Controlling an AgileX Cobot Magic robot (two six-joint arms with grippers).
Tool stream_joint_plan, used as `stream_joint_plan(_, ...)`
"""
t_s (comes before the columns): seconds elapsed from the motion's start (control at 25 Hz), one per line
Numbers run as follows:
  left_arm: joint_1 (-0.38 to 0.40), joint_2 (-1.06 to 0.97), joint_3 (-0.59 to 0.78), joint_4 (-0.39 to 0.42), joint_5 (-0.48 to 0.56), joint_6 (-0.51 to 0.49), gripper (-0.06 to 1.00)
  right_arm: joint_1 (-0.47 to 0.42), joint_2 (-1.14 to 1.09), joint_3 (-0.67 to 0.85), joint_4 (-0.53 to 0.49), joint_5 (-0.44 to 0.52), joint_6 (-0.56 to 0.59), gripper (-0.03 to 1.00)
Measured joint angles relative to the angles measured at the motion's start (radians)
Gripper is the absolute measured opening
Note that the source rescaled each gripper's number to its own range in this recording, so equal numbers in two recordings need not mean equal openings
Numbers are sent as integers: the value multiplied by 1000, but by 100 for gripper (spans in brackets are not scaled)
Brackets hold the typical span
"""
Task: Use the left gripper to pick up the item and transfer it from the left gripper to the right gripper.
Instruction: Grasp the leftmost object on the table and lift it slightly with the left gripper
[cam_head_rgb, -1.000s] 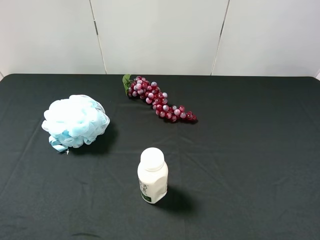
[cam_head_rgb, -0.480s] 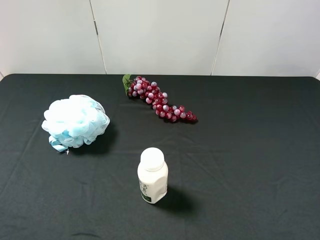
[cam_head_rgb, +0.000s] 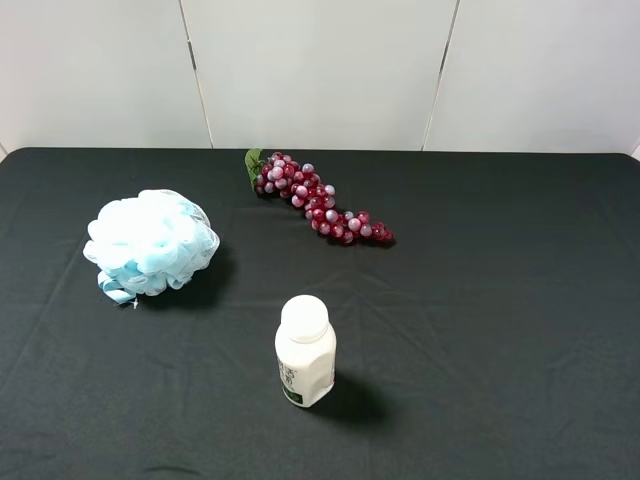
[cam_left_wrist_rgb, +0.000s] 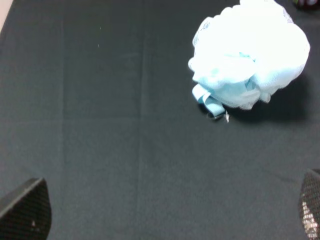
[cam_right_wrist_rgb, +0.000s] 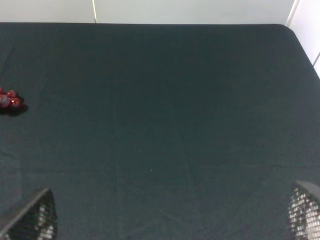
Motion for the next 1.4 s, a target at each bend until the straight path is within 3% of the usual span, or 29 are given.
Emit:
stream_joint_plan(0.52, 0, 478, -216, -12, 56, -2, 100, 0, 0, 0, 0, 0, 0, 100)
stream_joint_plan(0.8, -5, 779, -324, -13, -2, -2, 100, 0, 0, 0, 0, 0, 0, 100)
stream_joint_plan(1.08, -112, 1073, -429, 5, -60, -8, 100, 0, 0, 0, 0, 0, 0, 100)
stream_joint_plan(1.4, -253, 1368, -525, 68, -133, -104, 100, 0, 0, 0, 0, 0, 0, 100)
